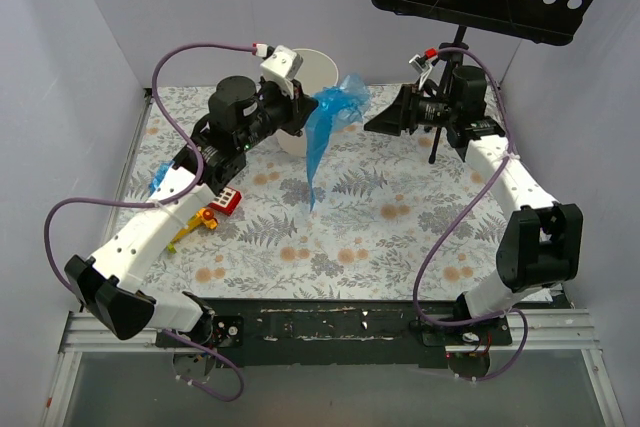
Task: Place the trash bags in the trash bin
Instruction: Unfold the trash bag at the center of the board.
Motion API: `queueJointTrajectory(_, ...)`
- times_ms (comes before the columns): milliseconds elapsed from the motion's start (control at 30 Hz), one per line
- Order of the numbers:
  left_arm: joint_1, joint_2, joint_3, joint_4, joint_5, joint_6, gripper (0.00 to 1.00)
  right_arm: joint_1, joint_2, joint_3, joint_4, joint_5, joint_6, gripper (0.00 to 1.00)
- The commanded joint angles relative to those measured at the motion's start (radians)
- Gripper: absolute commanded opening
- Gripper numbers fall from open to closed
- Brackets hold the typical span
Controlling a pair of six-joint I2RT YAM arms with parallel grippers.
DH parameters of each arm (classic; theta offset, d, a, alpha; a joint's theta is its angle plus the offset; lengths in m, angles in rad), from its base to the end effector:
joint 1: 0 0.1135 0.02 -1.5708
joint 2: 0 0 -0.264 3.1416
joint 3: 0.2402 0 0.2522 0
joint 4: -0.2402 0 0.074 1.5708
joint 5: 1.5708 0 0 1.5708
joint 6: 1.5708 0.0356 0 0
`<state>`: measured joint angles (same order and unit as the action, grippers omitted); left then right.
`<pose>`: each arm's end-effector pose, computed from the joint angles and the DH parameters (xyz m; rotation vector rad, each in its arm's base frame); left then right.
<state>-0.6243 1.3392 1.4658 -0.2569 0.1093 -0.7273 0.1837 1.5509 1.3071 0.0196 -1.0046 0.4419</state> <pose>0.2438 -0.1804 0.4467 -0.0064 1.8266 -1.0793 0.3462 0.0949 0.3558 -0.5289 1.8132 1.3288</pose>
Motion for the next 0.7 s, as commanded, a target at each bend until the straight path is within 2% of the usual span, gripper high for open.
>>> queueJointTrajectory(0,0.002,-0.022,0.070,-0.031,0.026,0.035,0.00,0.023,0.029,0.063,0.204,-0.063,0.124,0.84)
queueJointTrajectory(267,0.001,-0.009,0.099,-0.054,0.040,0.045,0.00,0.048,0.107,0.112,0.261,-0.042,0.184,0.84)
queueJointTrajectory(333,0.002,-0.009,0.091,-0.058,0.040,0.045,0.00,0.049,0.115,0.132,0.289,-0.054,0.196,0.81)
queueJointTrajectory(400,0.002,-0.012,0.077,-0.055,0.043,0.043,0.00,0.053,0.120,0.144,0.321,-0.078,0.205,0.72)
queueJointTrajectory(433,0.003,-0.012,0.070,-0.048,0.041,0.045,0.00,0.054,0.120,0.144,0.335,-0.092,0.210,0.64)
queueJointTrajectory(500,0.001,-0.015,0.051,-0.039,0.040,0.045,0.00,0.057,0.107,0.135,0.344,-0.118,0.189,0.41)
queueJointTrajectory(567,0.003,-0.006,0.038,-0.031,0.040,0.054,0.00,0.060,0.091,0.117,0.312,-0.137,0.138,0.10)
queueJointTrajectory(600,0.003,0.001,0.028,-0.039,0.046,0.078,0.00,0.059,0.077,0.103,0.275,-0.126,0.112,0.02)
queueJointTrajectory(667,0.001,0.012,0.013,-0.079,0.072,0.146,0.26,0.060,0.046,0.078,0.173,-0.085,0.017,0.01)
